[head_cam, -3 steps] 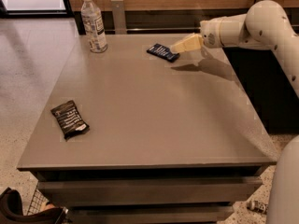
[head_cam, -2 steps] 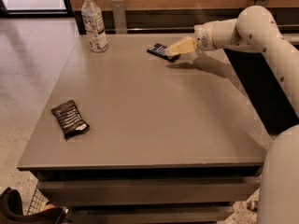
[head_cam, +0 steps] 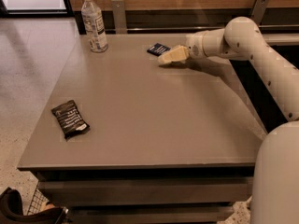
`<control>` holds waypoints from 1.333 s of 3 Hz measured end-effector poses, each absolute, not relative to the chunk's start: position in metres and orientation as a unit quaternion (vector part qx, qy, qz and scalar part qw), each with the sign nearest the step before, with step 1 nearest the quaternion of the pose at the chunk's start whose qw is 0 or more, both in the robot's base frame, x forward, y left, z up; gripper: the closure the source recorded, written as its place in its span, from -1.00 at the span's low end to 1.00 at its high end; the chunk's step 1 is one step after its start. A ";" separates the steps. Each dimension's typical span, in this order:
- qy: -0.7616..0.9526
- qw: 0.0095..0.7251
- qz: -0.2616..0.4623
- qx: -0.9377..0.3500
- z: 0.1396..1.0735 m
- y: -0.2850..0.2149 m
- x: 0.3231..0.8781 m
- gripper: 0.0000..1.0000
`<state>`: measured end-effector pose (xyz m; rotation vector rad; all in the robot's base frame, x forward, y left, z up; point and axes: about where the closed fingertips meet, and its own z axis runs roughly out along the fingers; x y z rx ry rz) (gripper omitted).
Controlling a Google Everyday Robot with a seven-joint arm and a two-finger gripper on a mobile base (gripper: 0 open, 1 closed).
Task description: Move rxbar blueberry near rxbar chocolate
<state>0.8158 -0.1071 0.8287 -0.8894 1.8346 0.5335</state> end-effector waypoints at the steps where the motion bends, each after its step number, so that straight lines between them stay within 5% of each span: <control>1: 0.749 0.488 0.242 -0.378 0.813 -0.086 0.815 -0.50; 2: 0.746 0.485 0.249 -0.384 0.808 -0.078 0.814 -0.04; 3: 0.746 0.485 0.249 -0.384 0.814 -0.078 0.814 0.73; 4: 0.746 0.484 0.249 -0.384 0.815 -0.078 0.814 1.00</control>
Offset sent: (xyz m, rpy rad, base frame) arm -0.0054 0.0386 -0.0281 0.0305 0.0198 0.0943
